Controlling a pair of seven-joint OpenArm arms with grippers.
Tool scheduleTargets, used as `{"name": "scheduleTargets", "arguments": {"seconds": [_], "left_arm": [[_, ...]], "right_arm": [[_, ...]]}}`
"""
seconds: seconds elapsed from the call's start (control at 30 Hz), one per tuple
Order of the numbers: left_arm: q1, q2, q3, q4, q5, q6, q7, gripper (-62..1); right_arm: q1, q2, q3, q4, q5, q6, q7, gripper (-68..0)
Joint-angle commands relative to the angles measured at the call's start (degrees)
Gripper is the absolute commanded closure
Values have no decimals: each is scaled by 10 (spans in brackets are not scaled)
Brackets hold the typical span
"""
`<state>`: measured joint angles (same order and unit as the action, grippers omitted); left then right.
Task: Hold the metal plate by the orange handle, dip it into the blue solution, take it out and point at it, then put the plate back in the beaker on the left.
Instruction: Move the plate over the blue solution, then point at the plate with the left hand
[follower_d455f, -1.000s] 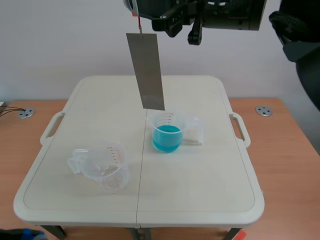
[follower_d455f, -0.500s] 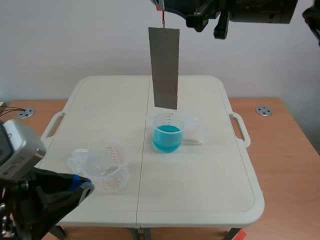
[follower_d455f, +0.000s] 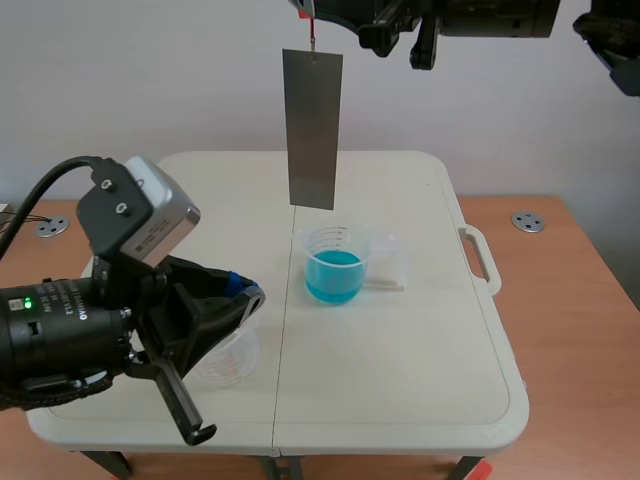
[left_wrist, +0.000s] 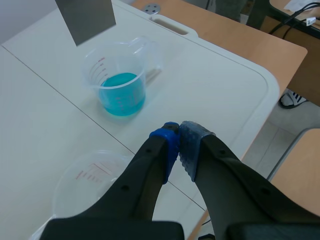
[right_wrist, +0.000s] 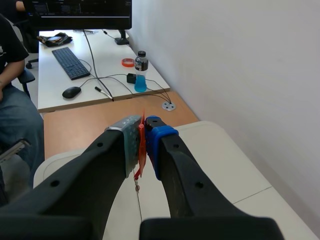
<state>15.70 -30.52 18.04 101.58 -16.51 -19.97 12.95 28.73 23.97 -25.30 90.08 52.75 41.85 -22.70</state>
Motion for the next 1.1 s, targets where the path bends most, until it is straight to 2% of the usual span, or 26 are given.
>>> {"name": "scheduleTargets", "arguments": {"seconds": [0.0,0.33,0.43,0.8,1.07], "left_arm": [[-16,8,3,-10,-3,-1,-8,-19],[-132,53,30,-100,-3,2,5,-19],[-155,64,33,-118,-3,12,4,-19],[-202,93,33,-164,-1,14,7,-19],[-237,132,33,-224,31,12,6,-19]], "right_arm": [[26,0,1,-8,7,0,16,-15],[54,-7,-3,-100,4,9,49,-15],[54,-10,-9,-117,4,9,51,-15],[54,-13,-18,-129,0,9,55,-15],[54,-15,-18,-129,0,9,54,-15]]}}
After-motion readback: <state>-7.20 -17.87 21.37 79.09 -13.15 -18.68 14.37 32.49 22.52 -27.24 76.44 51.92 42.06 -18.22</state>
